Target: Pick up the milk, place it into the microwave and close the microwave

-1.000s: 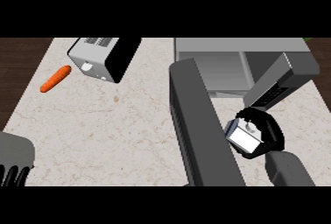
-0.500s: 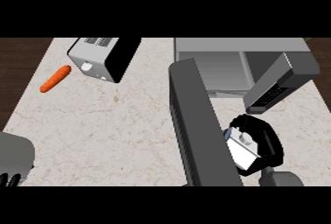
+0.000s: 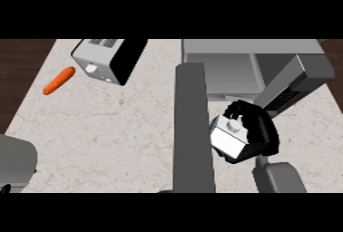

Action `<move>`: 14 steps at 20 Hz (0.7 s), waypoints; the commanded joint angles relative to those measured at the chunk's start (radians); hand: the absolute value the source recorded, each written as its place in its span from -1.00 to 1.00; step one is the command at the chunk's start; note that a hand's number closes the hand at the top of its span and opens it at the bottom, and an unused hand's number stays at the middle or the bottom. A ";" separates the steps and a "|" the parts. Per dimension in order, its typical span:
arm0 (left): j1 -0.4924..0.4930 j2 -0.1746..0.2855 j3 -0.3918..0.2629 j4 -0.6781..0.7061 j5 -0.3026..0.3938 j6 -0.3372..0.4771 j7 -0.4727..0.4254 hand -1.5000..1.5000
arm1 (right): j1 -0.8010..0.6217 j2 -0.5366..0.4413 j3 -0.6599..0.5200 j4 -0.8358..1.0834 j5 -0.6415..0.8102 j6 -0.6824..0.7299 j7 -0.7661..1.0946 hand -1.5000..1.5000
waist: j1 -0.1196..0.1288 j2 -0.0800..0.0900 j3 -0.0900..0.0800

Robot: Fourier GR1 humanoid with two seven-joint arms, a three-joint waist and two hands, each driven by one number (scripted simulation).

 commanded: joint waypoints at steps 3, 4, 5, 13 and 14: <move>-0.054 0.018 0.060 0.031 0.019 -0.012 0.012 -1.00 | -0.151 0.023 -0.002 0.062 0.098 -0.193 0.071 1.00 | 0.004 0.001 -0.001; -0.038 0.018 0.053 0.074 0.016 -0.039 -0.014 -1.00 | -0.180 0.023 0.013 0.170 0.102 -0.252 0.007 1.00 | 0.013 0.003 -0.001; -0.010 0.004 0.042 0.017 0.014 -0.028 0.011 -1.00 | -0.250 0.014 -0.057 0.226 0.115 -0.208 0.026 1.00 | 0.015 0.004 -0.001; -0.126 0.060 0.120 0.064 0.094 -0.047 0.080 -1.00 | -0.393 0.004 -0.169 0.660 0.130 -0.234 -0.199 1.00 | 0.023 0.010 0.000; -0.137 0.073 0.150 0.174 0.069 -0.088 -0.001 -1.00 | -0.468 0.020 -0.175 0.653 0.116 -0.249 -0.143 1.00 | 0.019 0.007 -0.001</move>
